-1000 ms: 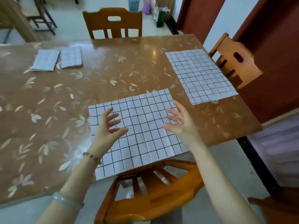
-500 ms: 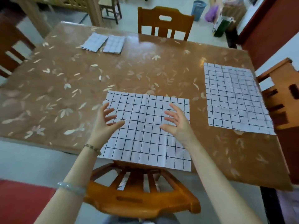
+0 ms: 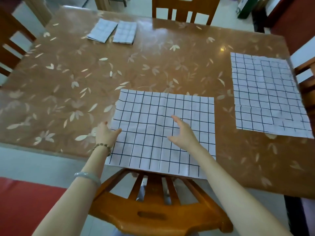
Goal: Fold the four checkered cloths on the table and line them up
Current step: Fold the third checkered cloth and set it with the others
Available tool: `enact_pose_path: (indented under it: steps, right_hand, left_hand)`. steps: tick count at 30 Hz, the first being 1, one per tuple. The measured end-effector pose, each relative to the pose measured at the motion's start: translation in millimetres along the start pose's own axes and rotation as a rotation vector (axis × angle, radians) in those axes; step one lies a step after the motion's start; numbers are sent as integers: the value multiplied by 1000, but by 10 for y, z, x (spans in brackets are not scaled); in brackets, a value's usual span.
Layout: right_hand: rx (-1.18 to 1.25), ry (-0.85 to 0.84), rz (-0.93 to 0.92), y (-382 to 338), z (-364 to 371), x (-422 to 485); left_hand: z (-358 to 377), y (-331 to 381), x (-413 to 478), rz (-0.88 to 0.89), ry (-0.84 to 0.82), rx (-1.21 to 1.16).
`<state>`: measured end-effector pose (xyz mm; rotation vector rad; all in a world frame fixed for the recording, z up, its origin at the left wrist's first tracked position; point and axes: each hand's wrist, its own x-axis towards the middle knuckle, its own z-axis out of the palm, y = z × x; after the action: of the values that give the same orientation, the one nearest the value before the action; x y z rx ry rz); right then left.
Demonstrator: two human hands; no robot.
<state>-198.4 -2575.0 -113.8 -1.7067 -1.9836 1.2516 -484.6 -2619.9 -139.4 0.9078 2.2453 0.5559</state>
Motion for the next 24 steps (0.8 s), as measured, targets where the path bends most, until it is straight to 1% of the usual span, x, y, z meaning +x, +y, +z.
enact_pose_path:
  steps: [2, 4, 7, 10, 14, 19, 21, 24]
  right_hand:
    - [-282, 0, -11, 57, 102, 78]
    - [-476, -48, 14, 133, 167, 149]
    - [-615, -160, 48, 229, 247, 227]
    - [-714, -214, 57, 262, 323, 307]
    - [-767, -254, 53, 341, 404, 315]
    - [-750, -283, 55, 395, 442, 304]
    - [-742, -282, 58, 390, 452, 312]
    - [-723, -278, 53, 357, 476, 337]
  left_hand:
    - [51, -38, 125, 21, 41, 134]
    - [101, 7, 203, 40, 71, 222]
    - [138, 77, 273, 10, 80, 340]
    - [176, 93, 358, -21, 129, 395]
    - [202, 118, 449, -47, 130, 473]
    - [197, 102, 551, -35, 78, 462]
    - [171, 110, 561, -10, 55, 404]
    - [57, 143, 547, 38, 30, 256]
